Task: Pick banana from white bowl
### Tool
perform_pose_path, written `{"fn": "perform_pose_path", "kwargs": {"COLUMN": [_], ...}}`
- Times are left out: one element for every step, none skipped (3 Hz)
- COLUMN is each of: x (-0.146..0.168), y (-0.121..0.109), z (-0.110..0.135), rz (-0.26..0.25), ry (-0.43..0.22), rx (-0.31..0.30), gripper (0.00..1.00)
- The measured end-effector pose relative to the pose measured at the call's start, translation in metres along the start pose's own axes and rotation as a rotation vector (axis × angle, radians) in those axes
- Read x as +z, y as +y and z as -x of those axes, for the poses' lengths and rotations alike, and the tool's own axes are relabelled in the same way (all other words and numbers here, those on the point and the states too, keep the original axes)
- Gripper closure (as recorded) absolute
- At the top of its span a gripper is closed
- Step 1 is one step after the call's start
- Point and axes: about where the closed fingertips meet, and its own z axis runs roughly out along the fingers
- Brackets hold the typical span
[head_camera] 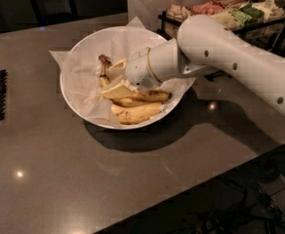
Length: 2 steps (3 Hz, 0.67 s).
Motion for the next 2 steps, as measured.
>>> {"fn": "perform_pose_path", "kwargs": {"x": [-0.005,-0.018], "y": [0.002,-0.001], "z": [0.001,0.014], "rz": [-0.018,-0.047], "ry": [-0.008,-0.028], "rx": [0.004,-0.017], "gripper": [0.97,1.0]}}
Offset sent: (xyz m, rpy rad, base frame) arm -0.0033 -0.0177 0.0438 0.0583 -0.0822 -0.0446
